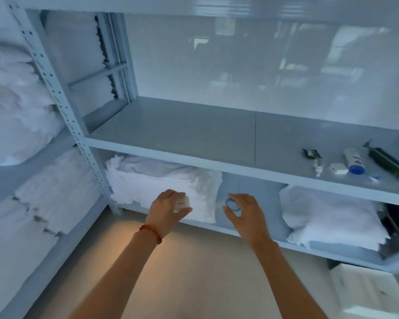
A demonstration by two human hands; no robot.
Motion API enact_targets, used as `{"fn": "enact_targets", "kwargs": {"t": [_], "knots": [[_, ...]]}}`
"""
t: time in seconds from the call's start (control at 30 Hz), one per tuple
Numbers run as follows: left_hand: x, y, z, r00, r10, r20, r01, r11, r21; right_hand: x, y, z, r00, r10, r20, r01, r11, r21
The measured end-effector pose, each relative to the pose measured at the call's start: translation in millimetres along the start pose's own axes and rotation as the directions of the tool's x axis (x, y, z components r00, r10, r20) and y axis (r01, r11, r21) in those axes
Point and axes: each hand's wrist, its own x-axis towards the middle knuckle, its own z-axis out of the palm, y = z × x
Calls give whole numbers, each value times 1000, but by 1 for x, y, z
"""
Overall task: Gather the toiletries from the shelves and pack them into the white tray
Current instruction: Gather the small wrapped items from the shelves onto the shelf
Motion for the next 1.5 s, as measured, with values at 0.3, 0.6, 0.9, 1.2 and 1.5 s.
{"fn": "enact_targets", "kwargs": {"t": [0.3,0.6,0.9,1.2,1.5], "knots": [[134,20,76,976,161,144,-147,983,-106,62,76,-29,966,191,-172,-205,977,-65],[218,67,182,953,223,207,-196,970,-143,113,184,-58,944,270,-188,-290,953,-87],[285,122,288,966,140,217,-110,984,-142,171,310,-87,955,290,-56,-294,952,-88],[341,115,360,965,102,240,-90,994,-60,213,390,-74,962,272,1,-270,957,-108],[375,90,416,970,92,226,-85,996,-42,242,433,-33,961,278,6,-269,936,-228]]}}
